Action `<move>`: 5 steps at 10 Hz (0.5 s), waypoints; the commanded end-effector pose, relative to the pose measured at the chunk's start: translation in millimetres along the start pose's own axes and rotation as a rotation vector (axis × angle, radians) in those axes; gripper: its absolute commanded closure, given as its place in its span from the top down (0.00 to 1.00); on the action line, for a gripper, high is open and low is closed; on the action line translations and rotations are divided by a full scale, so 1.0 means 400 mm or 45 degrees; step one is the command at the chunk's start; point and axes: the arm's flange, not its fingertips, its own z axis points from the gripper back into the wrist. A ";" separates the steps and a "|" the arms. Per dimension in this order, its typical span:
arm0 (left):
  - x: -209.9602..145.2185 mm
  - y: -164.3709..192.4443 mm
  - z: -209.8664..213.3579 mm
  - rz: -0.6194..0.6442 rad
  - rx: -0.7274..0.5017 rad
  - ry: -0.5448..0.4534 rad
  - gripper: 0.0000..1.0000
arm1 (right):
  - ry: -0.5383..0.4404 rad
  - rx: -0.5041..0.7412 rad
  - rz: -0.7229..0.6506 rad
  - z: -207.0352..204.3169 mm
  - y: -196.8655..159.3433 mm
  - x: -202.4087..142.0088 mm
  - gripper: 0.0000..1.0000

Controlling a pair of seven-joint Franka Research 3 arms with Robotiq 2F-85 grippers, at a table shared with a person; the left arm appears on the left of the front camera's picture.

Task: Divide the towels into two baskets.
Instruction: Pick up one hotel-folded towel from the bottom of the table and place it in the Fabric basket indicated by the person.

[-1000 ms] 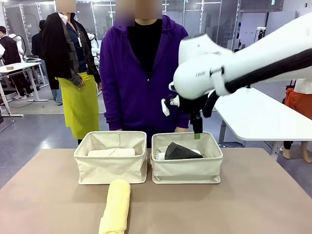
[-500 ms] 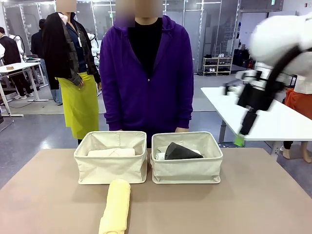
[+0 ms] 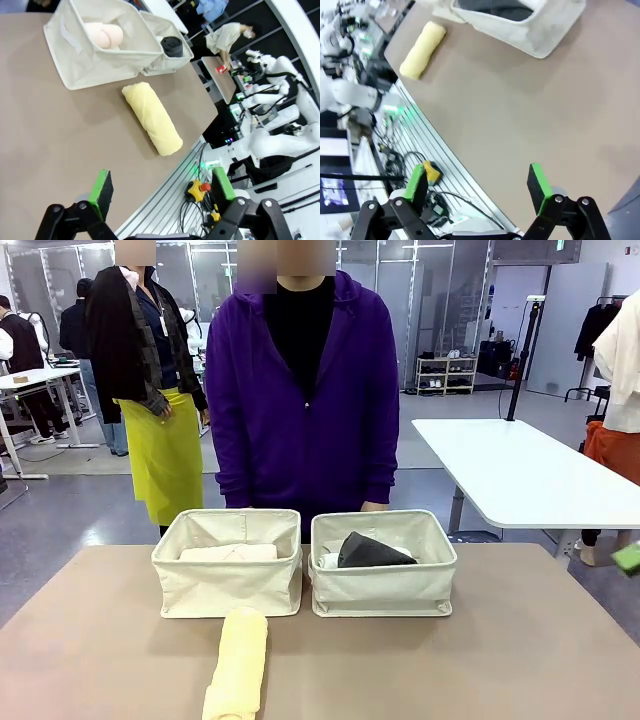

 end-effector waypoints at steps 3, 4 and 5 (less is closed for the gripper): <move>-0.002 -0.002 0.008 -0.006 0.002 0.003 1.00 | -0.277 0.321 -0.222 -0.002 -0.103 -0.191 1.00; -0.002 -0.002 0.008 -0.006 0.002 0.003 1.00 | -0.308 0.381 -0.251 -0.020 -0.108 -0.248 1.00; -0.002 -0.002 0.008 -0.006 0.002 0.003 1.00 | -0.397 0.394 -0.258 -0.029 -0.108 -0.292 1.00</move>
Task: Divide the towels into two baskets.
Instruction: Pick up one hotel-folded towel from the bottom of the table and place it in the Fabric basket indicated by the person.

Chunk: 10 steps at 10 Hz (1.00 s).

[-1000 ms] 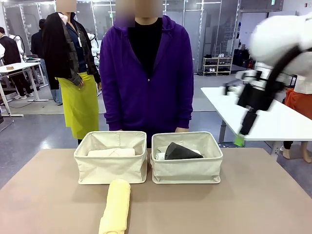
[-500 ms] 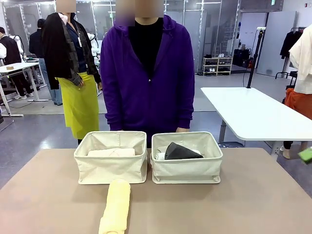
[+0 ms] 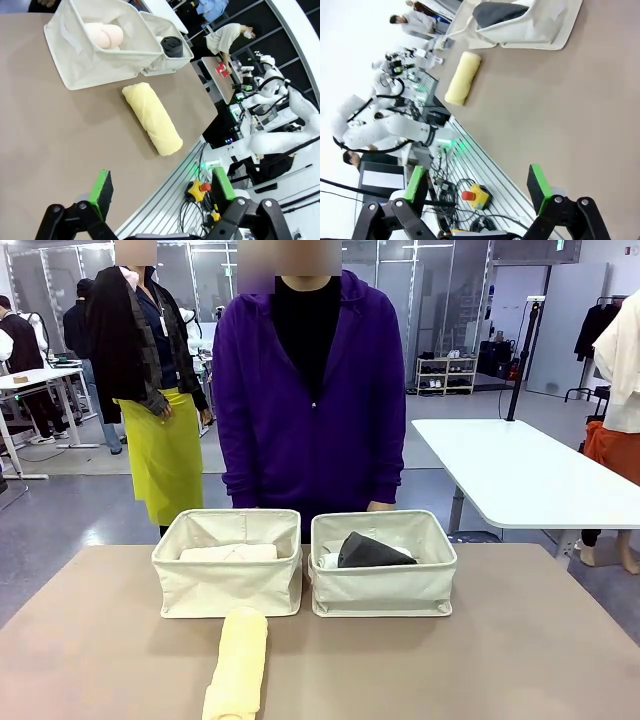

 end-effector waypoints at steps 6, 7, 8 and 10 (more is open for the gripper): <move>-0.002 -0.002 0.008 -0.006 0.002 0.003 1.00 | -0.046 0.026 -0.013 -0.003 -0.017 -0.040 1.00; -0.002 -0.002 0.008 -0.006 0.002 0.003 1.00 | -0.046 0.026 -0.013 -0.003 -0.017 -0.040 1.00; -0.002 -0.002 0.008 -0.006 0.002 0.003 1.00 | -0.046 0.026 -0.013 -0.003 -0.017 -0.040 1.00; -0.002 -0.002 0.008 -0.006 0.002 0.003 1.00 | -0.046 0.026 -0.013 -0.003 -0.017 -0.040 1.00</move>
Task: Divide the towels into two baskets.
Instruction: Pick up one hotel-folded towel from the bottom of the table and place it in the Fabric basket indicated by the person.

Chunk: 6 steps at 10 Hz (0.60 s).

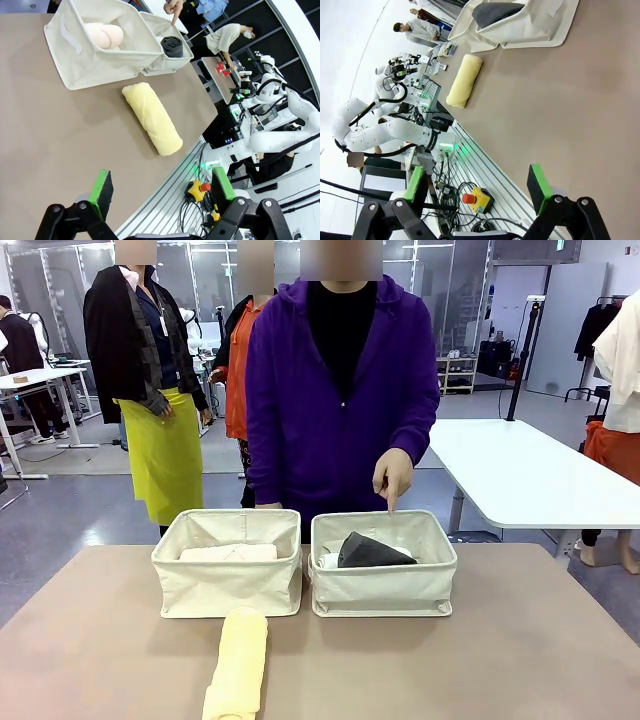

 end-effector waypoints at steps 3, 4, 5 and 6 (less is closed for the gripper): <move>-0.002 -0.002 0.008 -0.006 0.002 0.002 1.00 | -0.014 0.012 -0.004 0.005 0.005 0.002 1.00; -0.002 -0.002 0.008 -0.006 0.002 0.002 1.00 | -0.014 0.012 -0.004 0.005 0.005 0.002 1.00; -0.002 -0.002 0.008 -0.006 0.002 0.002 1.00 | -0.014 0.012 -0.004 0.005 0.005 0.002 1.00; 0.000 0.000 0.000 0.000 0.000 0.000 1.00 | -0.014 0.012 -0.004 0.005 0.005 0.002 1.00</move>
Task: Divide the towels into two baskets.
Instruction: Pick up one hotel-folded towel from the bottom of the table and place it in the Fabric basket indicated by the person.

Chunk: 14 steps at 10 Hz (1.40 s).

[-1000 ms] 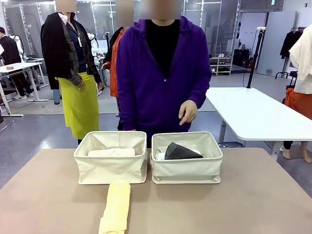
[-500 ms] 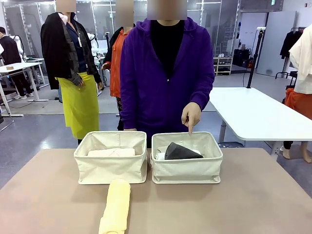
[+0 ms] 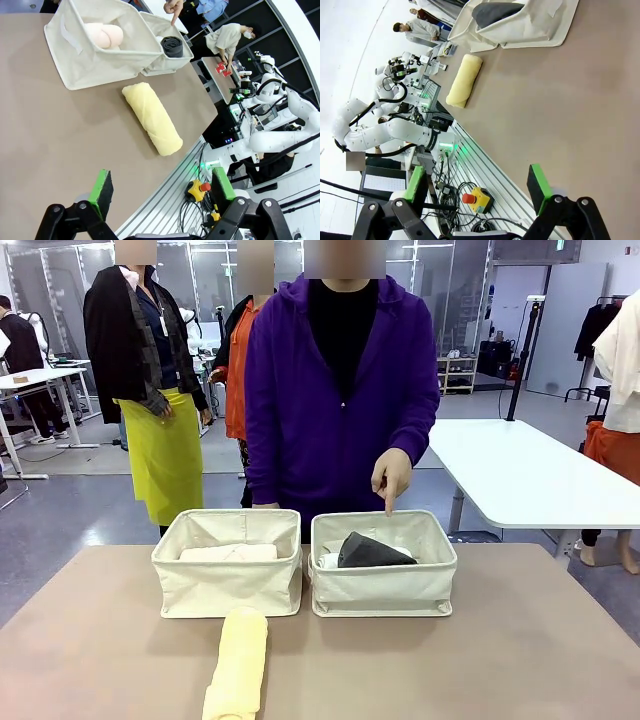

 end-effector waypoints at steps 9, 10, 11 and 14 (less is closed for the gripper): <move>0.224 -0.279 -0.288 0.113 0.769 0.780 1.00 | -0.014 0.013 -0.003 0.005 0.005 0.002 1.00; 0.220 -0.296 -0.338 0.035 0.860 0.791 1.00 | -0.014 0.013 -0.003 0.005 0.005 0.002 1.00; 0.203 -0.305 -0.386 -0.039 0.911 0.792 1.00 | -0.014 0.013 -0.003 0.005 0.005 0.002 1.00; 0.133 -0.317 -0.505 -0.003 1.072 0.693 1.00 | -0.014 0.013 -0.003 0.005 0.005 0.002 1.00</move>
